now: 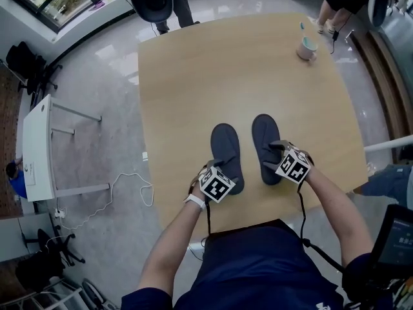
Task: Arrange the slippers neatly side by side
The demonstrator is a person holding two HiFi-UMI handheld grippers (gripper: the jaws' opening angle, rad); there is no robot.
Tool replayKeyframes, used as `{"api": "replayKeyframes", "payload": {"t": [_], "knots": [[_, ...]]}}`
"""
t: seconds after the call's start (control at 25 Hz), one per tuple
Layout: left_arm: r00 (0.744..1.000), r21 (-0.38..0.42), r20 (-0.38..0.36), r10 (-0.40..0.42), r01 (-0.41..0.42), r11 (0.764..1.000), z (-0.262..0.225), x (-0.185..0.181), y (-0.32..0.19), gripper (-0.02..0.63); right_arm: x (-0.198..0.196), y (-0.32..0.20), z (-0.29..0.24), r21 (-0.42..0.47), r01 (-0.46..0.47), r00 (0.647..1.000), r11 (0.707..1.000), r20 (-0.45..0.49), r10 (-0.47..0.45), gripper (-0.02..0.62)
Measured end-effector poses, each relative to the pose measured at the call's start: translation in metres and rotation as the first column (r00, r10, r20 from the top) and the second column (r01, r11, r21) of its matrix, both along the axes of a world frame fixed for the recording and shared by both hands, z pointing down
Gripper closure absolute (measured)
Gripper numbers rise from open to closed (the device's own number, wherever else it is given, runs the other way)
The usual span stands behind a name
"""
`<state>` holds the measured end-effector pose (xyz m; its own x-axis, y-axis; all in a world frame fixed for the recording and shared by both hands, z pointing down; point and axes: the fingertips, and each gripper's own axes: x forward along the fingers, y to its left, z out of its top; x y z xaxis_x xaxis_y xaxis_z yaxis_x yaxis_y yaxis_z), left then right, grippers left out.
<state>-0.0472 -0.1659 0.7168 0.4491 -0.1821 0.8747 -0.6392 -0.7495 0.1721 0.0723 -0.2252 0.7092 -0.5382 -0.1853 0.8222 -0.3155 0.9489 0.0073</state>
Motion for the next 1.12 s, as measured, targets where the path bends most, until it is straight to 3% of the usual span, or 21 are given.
{"api": "replayKeyframes", "payload": {"t": [0.24,0.76,1.12], "knots": [[0.998,0.04,0.006,-0.055,0.055,0.998,0.0,0.006,0.004,0.273,-0.004,0.01,-0.001,-0.003,-0.023,1.0,1.0,0.014,0.023,0.316],[0.999,0.053,0.049,-0.02,0.017,0.998,0.007,0.025,0.023,0.273,-0.01,0.022,0.004,-0.009,-0.079,0.997,0.997,0.012,0.079,0.316],[0.997,0.075,0.067,-0.038,0.033,0.997,0.01,0.031,0.028,0.273,-0.015,0.032,0.005,-0.011,-0.059,0.998,0.998,0.019,0.059,0.316]]}}
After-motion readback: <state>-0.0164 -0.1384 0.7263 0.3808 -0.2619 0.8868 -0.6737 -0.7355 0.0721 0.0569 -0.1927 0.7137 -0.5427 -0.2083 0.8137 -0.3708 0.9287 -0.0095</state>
